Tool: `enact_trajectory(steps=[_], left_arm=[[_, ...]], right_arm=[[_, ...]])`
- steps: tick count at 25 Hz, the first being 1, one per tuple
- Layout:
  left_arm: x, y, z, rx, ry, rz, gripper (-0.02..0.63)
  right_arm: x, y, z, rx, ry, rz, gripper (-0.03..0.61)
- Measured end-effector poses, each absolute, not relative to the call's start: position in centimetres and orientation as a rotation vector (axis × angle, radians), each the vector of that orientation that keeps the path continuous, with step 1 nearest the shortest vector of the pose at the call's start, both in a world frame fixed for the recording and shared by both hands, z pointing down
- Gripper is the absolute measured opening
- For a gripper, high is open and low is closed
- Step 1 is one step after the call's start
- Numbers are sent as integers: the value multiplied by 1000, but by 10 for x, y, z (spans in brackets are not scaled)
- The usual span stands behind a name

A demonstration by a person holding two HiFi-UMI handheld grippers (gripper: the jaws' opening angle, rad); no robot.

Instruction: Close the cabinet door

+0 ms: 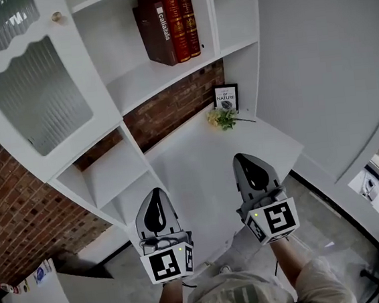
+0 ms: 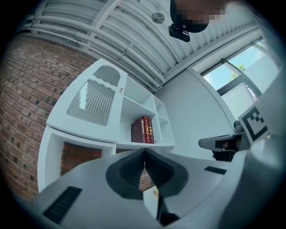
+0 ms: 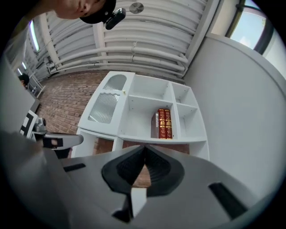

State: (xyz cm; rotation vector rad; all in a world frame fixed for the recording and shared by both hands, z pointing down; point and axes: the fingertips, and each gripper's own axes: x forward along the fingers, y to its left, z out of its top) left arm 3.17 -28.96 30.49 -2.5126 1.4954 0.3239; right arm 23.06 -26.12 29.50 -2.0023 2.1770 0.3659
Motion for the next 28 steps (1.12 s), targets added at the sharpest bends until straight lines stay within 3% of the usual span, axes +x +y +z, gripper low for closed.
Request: enact_trajectory(steps=[9, 28], left_arm=[[48, -285, 320, -2557, 1473, 296, 12], [53, -288, 332, -2596, 1485, 245, 14]], right_arm=[[224, -251, 350, -2039, 2278, 202, 17], [227, -245, 375, -2056, 2357, 140, 17]])
